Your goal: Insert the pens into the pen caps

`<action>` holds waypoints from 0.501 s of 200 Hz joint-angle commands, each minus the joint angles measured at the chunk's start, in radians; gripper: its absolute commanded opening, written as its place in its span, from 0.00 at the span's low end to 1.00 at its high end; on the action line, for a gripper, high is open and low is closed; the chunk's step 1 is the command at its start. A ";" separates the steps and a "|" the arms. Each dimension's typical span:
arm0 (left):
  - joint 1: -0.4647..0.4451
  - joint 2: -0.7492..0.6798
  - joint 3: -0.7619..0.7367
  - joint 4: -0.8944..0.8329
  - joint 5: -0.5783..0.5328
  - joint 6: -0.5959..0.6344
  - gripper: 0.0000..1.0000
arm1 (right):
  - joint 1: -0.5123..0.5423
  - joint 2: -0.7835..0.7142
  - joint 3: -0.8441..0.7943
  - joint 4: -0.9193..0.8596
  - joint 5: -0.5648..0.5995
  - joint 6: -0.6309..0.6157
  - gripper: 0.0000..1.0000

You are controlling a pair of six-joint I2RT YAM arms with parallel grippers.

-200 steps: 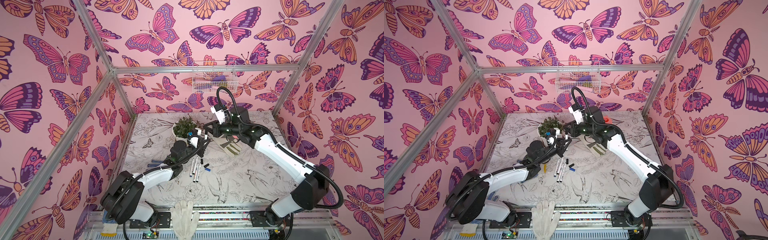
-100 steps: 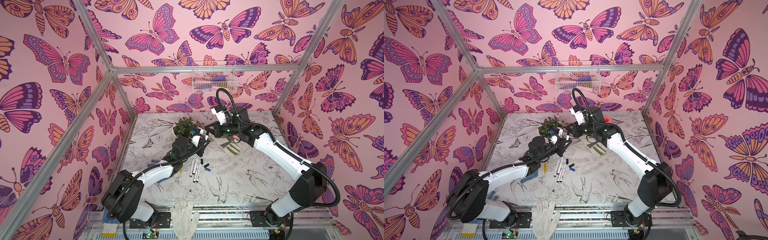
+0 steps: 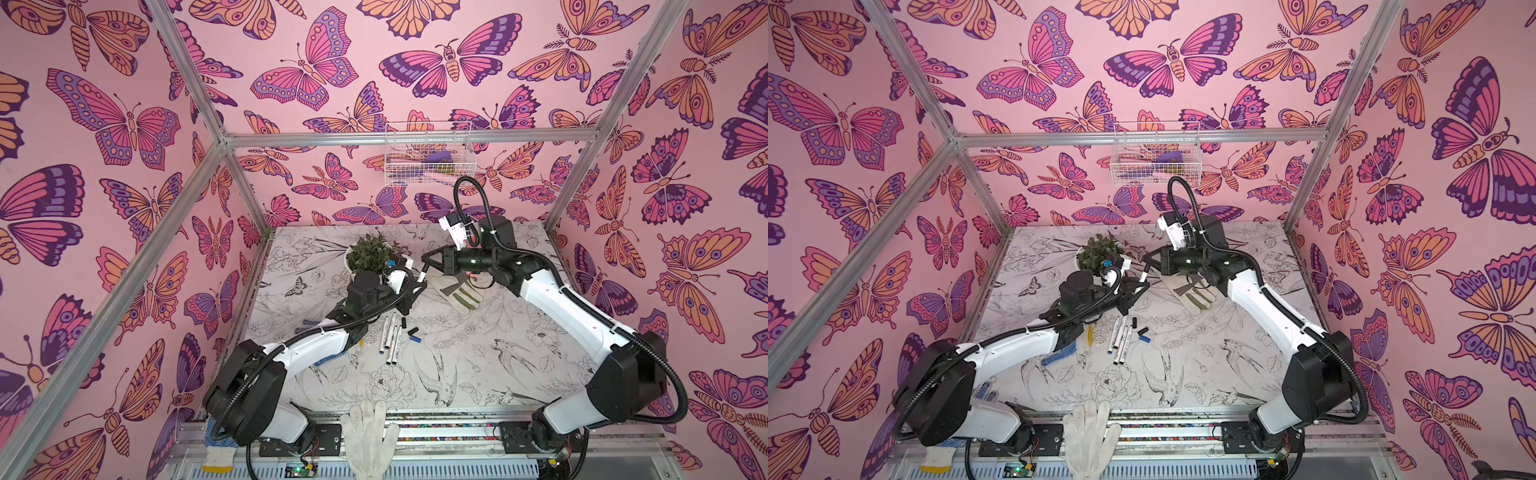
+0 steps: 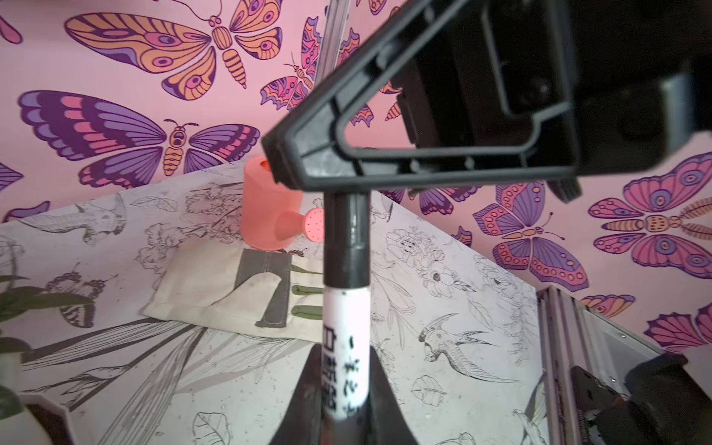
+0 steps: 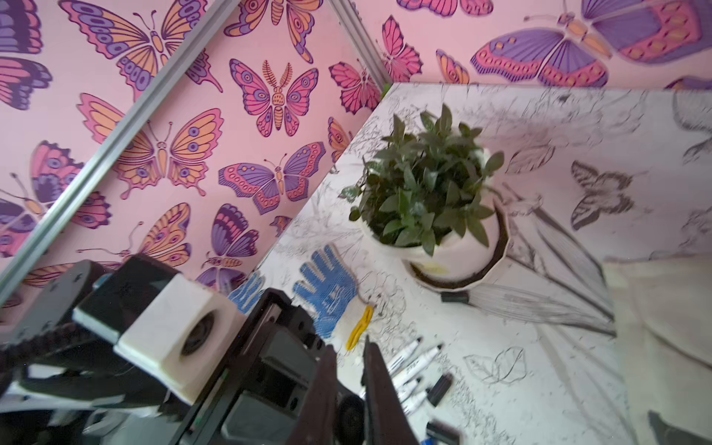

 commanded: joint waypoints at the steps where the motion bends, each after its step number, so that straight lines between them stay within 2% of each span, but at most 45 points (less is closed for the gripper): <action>1: -0.017 -0.086 -0.034 0.434 -0.087 -0.088 0.00 | 0.004 0.030 -0.070 -0.265 -0.126 0.062 0.00; 29: -0.073 -0.086 -0.120 0.433 -0.172 -0.092 0.00 | 0.006 0.031 -0.068 -0.258 -0.135 0.065 0.01; 48: -0.089 -0.075 -0.149 0.449 -0.217 -0.105 0.00 | 0.009 0.025 -0.066 -0.247 -0.139 0.066 0.08; 60: -0.094 -0.061 -0.158 0.452 -0.224 -0.108 0.00 | 0.010 0.020 -0.062 -0.238 -0.136 0.073 0.17; 100: -0.104 0.002 -0.175 0.452 -0.220 -0.098 0.00 | 0.010 0.001 -0.044 -0.197 -0.133 0.093 0.26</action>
